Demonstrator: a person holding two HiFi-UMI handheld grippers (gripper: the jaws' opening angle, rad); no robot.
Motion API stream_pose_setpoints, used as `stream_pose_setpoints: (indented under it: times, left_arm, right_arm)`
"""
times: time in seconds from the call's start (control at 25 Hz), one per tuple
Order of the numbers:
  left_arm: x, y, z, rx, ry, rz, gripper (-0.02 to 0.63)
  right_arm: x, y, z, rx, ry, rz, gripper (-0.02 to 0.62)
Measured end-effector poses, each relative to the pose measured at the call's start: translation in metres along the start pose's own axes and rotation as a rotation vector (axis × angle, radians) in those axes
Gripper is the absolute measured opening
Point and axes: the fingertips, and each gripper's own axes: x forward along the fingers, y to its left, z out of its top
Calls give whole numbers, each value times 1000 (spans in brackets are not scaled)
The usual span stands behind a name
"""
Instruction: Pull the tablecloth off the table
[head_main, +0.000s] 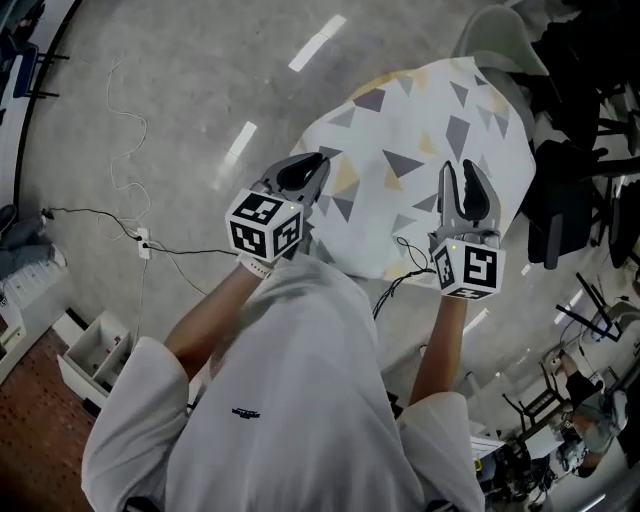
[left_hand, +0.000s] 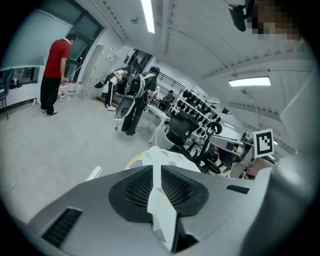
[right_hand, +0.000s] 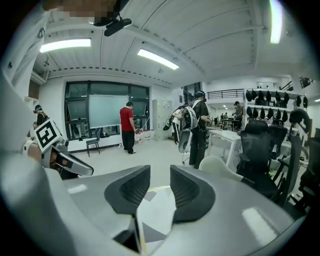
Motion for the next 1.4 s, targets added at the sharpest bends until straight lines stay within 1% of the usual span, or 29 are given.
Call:
stream_pose_setpoints:
  times: [0.08,0.24,0.36,0.4,0.52,0.6,0.68,0.8,0.92,0.96,1.0,1.04,1.12,1.2,1.24,1.28,1.36,1.4]
  left_arm:
    - [19,11,2,26,27,-7,58]
    - [55,34,2,70,86,-48,126]
    - [83,50,-5,121,151,-103,140]
    - [92,55,-8,141,170,-120,144]
    - [119,76,-18,200,236,-152,189]
    - [138,91,-26,232,297,-179,219]
    - [156,102,-39,244,378,-227,246]
    - [177,112,-64,236,508,-305,272]
    - [187,121,-87,256,613,-343,275]
    - [187,121,-90,261,632,-352,268]
    - [186,120,-91,263,641,-358,234]
    - [183,118,-90,269,644,-353,179]
    - [179,116,-86,302,645,-309,119]
    - [175,115,-83,338,643,-250,83]
    - [172,113,-80,363,634,-227,72]
    - [170,109,-76,396,620,-212,44]
    - [161,99,-66,479,588,-201,26]
    - [157,94,-61,523,574,-201,20]
  right_arm:
    - [23,-7,-4,-27,38,29,150]
    - [69,-19,-11,-87,98,88,155]
    - [102,-23,-25,-123,144,132,156]
    - [112,-24,-31,-137,160,146,169]
    - [143,-25,-53,-151,233,203,179]
    - [162,-25,-67,-137,290,243,179]
    - [177,-26,-74,-147,320,265,179]
    - [197,-24,-84,-195,346,284,179]
    - [213,-22,-99,-246,383,306,183]
    - [218,-23,-104,-262,398,312,187]
    - [222,-25,-109,-276,413,317,187]
    - [225,-28,-112,-287,427,320,189]
    - [228,-37,-116,-302,448,319,190]
    - [228,-43,-116,-304,459,313,190]
    - [229,-44,-115,-302,459,310,190]
    - [230,-45,-114,-300,458,308,190]
    - [230,-46,-116,-307,463,313,190]
    - [230,-45,-118,-322,471,322,201]
